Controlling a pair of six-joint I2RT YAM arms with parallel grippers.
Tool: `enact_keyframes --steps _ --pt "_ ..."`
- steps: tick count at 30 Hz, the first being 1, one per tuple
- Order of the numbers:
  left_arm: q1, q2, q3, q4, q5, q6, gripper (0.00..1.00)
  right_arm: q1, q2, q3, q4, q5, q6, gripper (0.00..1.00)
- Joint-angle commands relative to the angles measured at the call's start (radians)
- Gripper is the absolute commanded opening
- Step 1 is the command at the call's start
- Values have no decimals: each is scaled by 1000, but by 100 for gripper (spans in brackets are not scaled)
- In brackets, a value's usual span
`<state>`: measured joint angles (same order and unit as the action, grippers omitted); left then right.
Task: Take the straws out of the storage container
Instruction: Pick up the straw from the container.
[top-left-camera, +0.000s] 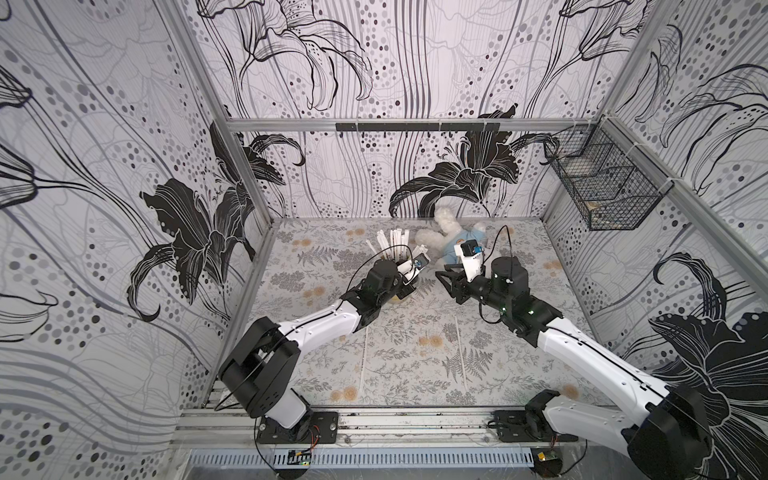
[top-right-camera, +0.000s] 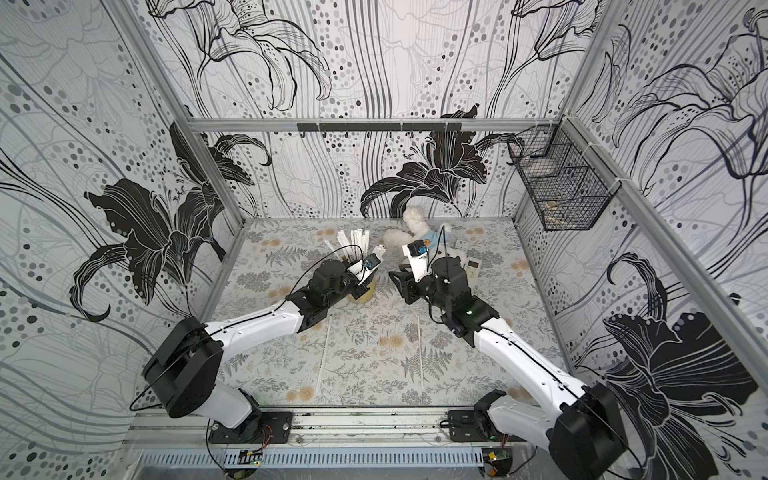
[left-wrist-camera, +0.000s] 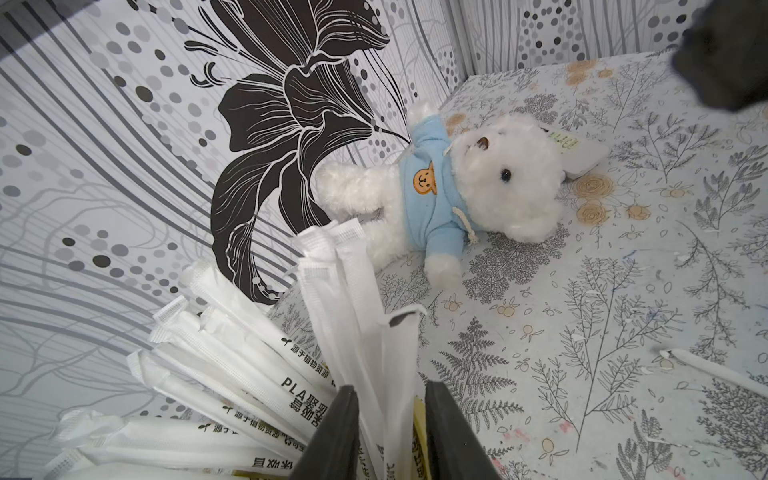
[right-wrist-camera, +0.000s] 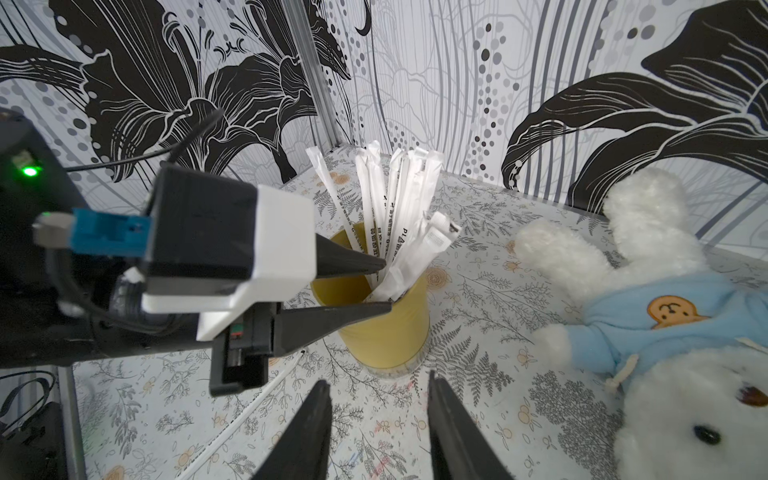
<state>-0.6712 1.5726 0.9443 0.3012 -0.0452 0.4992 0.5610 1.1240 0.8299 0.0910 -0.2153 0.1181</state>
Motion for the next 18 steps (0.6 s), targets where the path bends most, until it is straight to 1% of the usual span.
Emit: enact_keyframes --steps 1,4,6,12,18 --pt "5 17 39 20 -23 21 27 5 -15 9 6 17 -14 42" --pt "5 16 39 27 -28 22 17 4 -15 8 4 21 -15 42" --pt "6 7 35 32 -31 22 14 5 -19 6 3 24 -17 42" --pt "4 -52 21 18 -37 14 10 4 -27 1 3 31 -18 42" --pt "4 -129 23 -41 -19 -30 8 5 -29 4 1 30 -6 42"
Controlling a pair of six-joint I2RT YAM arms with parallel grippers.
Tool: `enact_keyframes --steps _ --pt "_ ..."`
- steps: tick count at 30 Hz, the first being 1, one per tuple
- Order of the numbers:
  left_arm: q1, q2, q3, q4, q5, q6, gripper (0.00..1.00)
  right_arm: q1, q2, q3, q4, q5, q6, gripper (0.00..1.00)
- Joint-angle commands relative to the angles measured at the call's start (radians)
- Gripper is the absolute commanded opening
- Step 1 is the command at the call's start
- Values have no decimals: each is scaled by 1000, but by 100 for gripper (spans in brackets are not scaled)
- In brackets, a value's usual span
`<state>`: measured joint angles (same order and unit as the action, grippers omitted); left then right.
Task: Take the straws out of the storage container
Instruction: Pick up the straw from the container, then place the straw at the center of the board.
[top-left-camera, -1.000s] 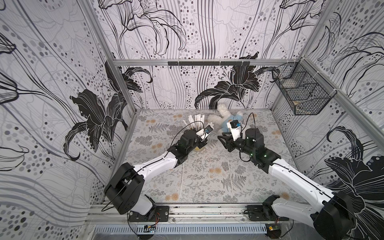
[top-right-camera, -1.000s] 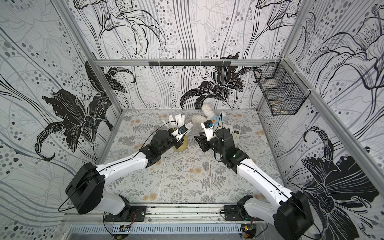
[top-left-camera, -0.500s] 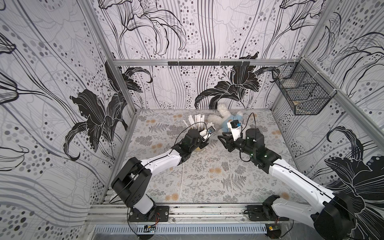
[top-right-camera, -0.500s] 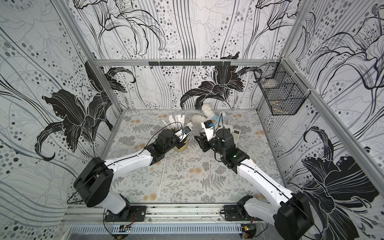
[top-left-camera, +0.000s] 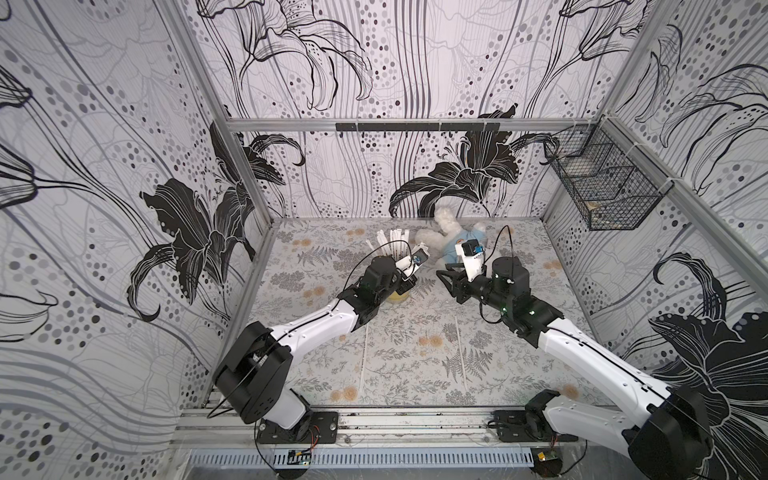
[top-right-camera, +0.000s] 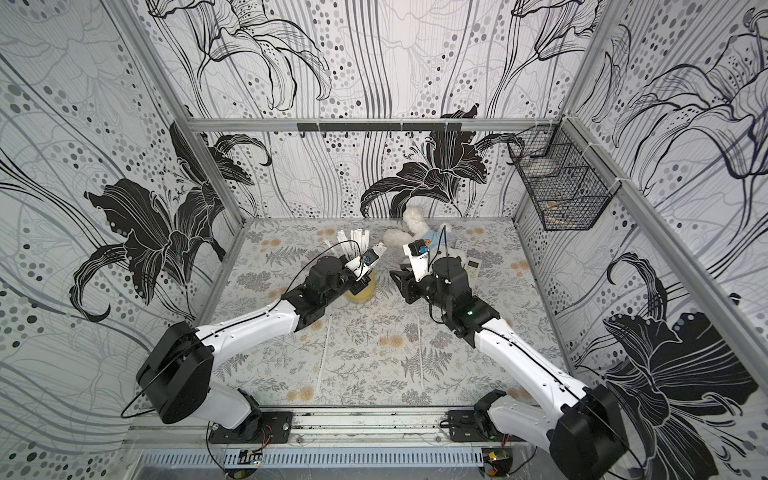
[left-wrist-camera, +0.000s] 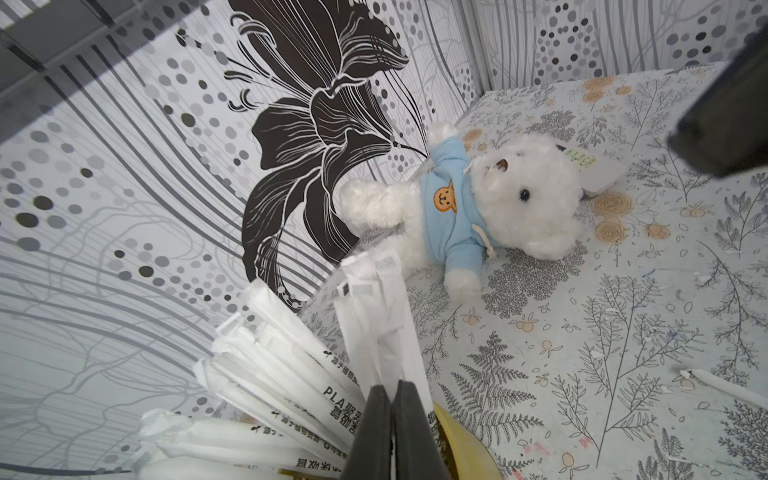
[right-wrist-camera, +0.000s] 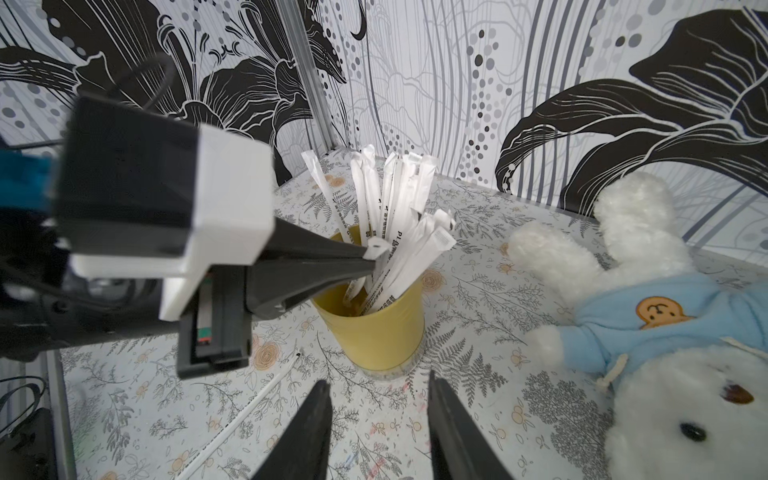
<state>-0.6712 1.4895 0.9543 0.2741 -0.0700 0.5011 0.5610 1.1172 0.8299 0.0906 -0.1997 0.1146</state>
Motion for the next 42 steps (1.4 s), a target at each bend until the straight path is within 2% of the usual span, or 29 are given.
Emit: enact_keyframes --steps 1,10,13,16,19,22,27,30,35,42 --pt "4 -58 16 -30 8 -45 8 4 -22 7 0 17 2 42" --pt "-3 -221 76 -125 -3 -202 5 5 -31 35 -19 4 47 42" --pt "-47 -279 117 -193 -56 -231 4 6 -32 48 -15 -10 71 42" --pt "-100 -310 179 -317 -146 -290 4 15 -22 77 -35 -19 95 41" --pt "-110 -314 253 -517 -240 -444 3 35 2 115 -72 -28 111 42" --pt "-110 -320 276 -696 -267 -571 2 56 30 145 -102 -44 121 41" --pt "-107 -324 244 -884 -238 -725 2 83 80 159 -111 -67 149 42" --pt "-70 -314 185 -905 -180 -782 1 99 121 165 -114 -86 174 42" --pt "30 -294 71 -850 -14 -780 1 153 185 178 -156 -106 194 42" --pt "143 -191 50 -937 63 -758 0 191 163 115 -167 -98 210 42"
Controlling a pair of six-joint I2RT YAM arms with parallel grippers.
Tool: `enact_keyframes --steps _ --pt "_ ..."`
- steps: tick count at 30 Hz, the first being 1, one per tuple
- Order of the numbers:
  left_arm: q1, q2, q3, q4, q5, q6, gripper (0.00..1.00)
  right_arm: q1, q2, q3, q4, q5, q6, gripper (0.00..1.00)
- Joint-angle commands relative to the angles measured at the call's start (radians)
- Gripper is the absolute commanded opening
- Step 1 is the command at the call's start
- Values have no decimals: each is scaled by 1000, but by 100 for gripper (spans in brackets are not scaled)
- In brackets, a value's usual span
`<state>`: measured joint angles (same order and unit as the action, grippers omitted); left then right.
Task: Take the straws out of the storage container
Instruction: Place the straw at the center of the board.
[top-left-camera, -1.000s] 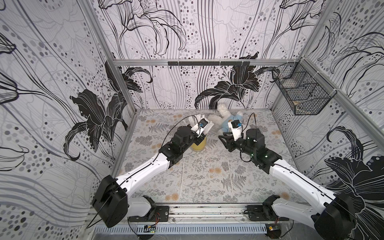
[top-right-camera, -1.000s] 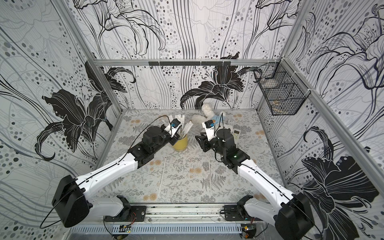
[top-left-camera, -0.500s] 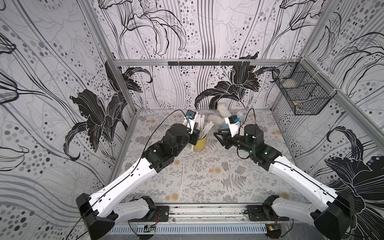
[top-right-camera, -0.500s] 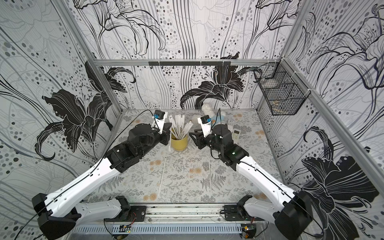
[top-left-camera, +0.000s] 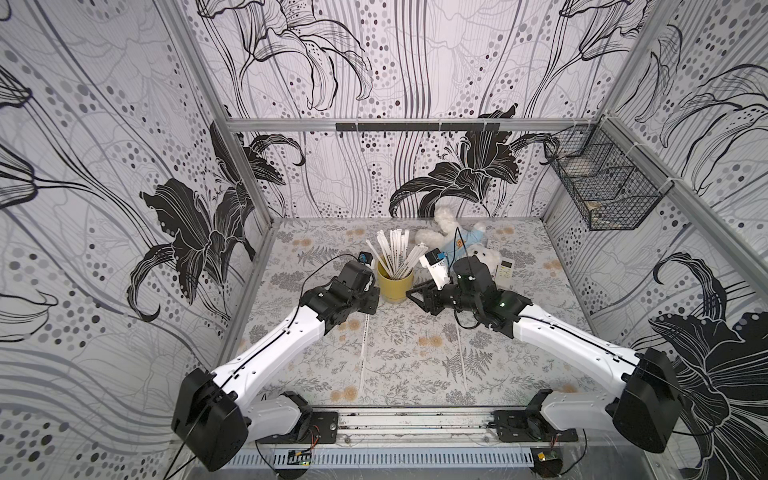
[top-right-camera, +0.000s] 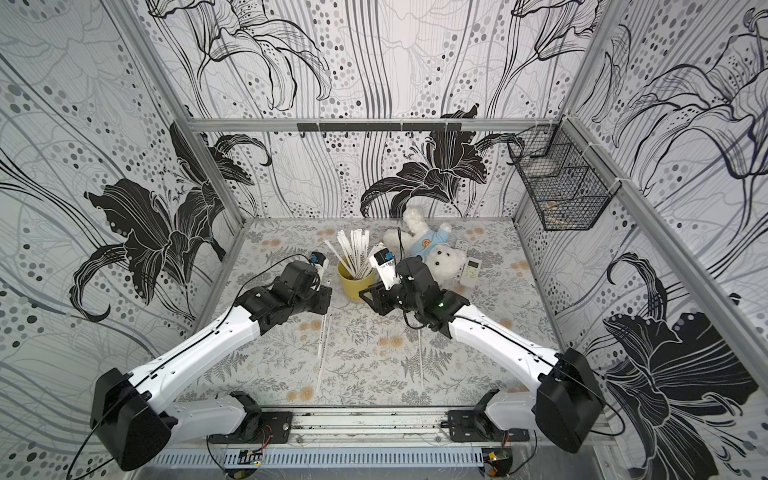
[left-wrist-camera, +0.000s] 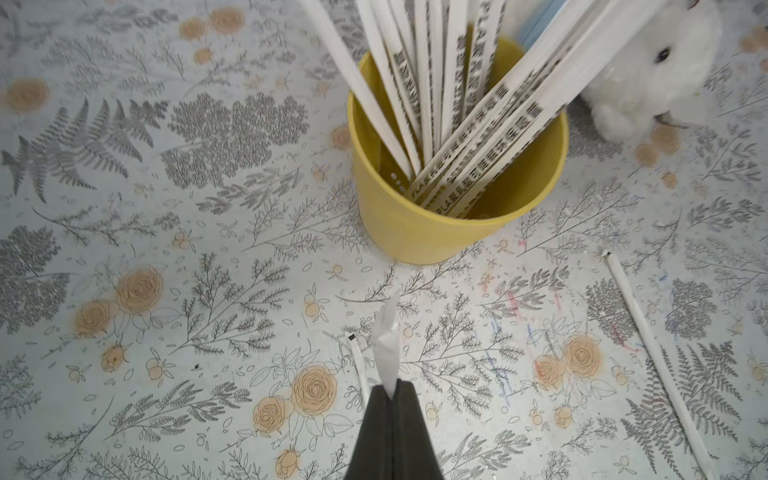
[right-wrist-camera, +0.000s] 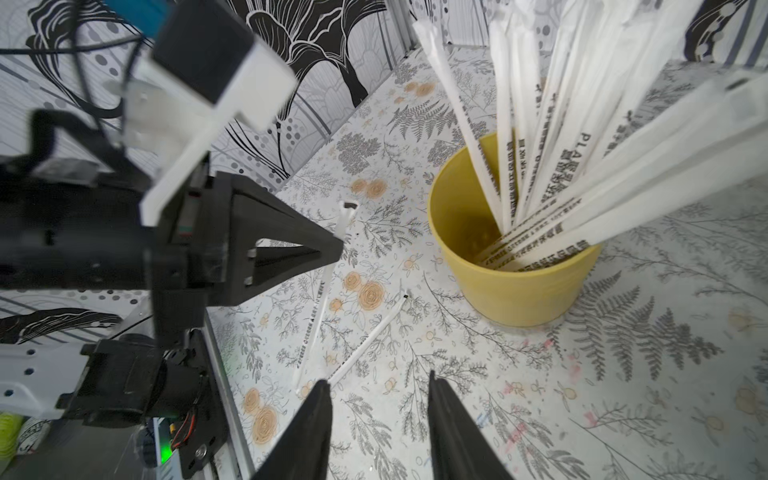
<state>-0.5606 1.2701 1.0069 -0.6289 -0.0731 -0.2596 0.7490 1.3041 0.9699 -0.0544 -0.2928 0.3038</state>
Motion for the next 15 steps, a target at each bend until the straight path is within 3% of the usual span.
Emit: enact_keyframes --steps 1,6,15 --pt "48 37 -6 -37 79 12 0 3 -35 -33 -28 6 16 42" --pt "140 85 -48 2 185 37 0 3 -91 -57 -60 64 -14 42" --pt "170 261 -38 -44 254 68 0 3 -98 -60 -78 95 -39 42"
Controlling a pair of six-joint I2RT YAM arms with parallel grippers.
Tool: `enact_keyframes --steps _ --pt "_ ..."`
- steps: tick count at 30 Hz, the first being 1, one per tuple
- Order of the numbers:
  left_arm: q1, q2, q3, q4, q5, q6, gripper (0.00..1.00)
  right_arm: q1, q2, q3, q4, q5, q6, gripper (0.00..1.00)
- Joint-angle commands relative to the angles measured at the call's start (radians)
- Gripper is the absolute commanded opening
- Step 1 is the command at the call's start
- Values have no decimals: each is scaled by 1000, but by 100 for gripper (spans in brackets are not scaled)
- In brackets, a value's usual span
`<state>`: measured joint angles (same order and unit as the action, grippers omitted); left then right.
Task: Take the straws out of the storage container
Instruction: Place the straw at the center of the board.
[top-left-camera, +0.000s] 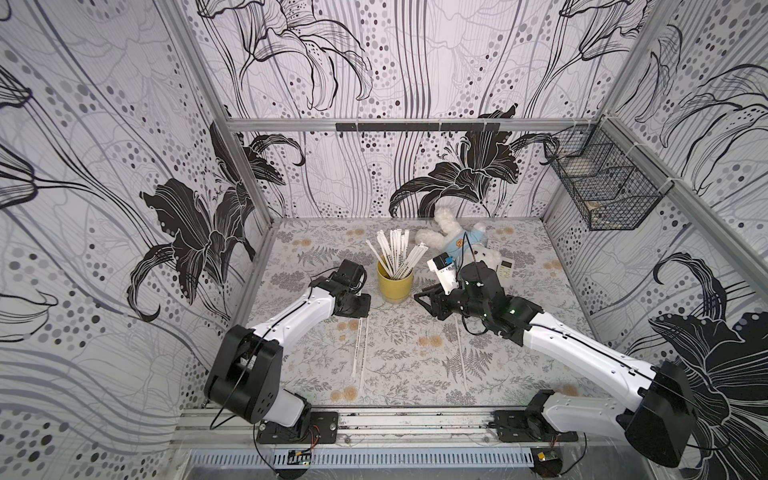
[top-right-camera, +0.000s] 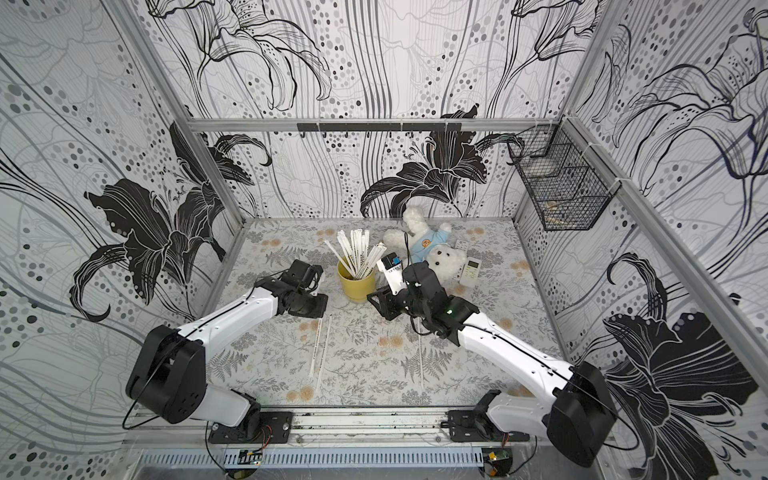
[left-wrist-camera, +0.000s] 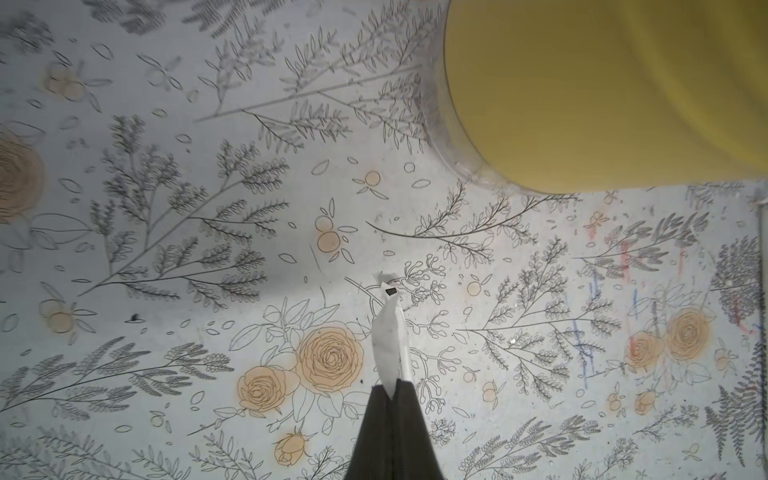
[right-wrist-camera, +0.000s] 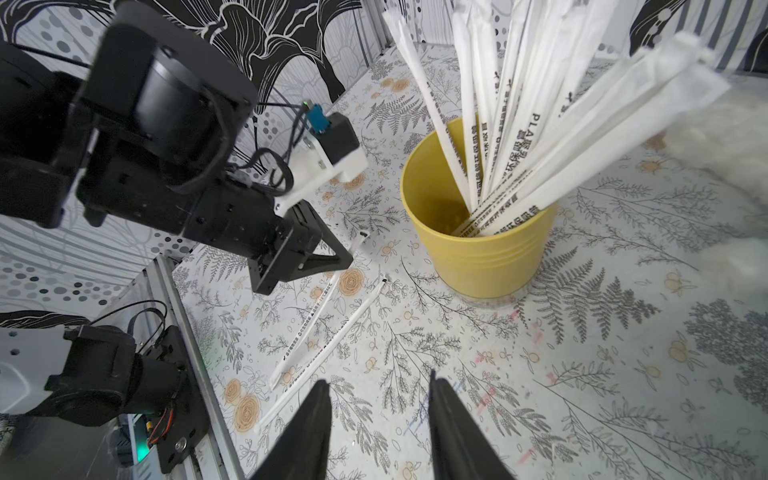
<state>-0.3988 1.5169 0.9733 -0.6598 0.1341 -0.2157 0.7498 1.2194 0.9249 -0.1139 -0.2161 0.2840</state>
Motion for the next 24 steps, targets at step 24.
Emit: enact_keyframes --steps 24 --pt "79 111 -45 48 115 -12 12 1 46 -41 9 -12 -2 44"
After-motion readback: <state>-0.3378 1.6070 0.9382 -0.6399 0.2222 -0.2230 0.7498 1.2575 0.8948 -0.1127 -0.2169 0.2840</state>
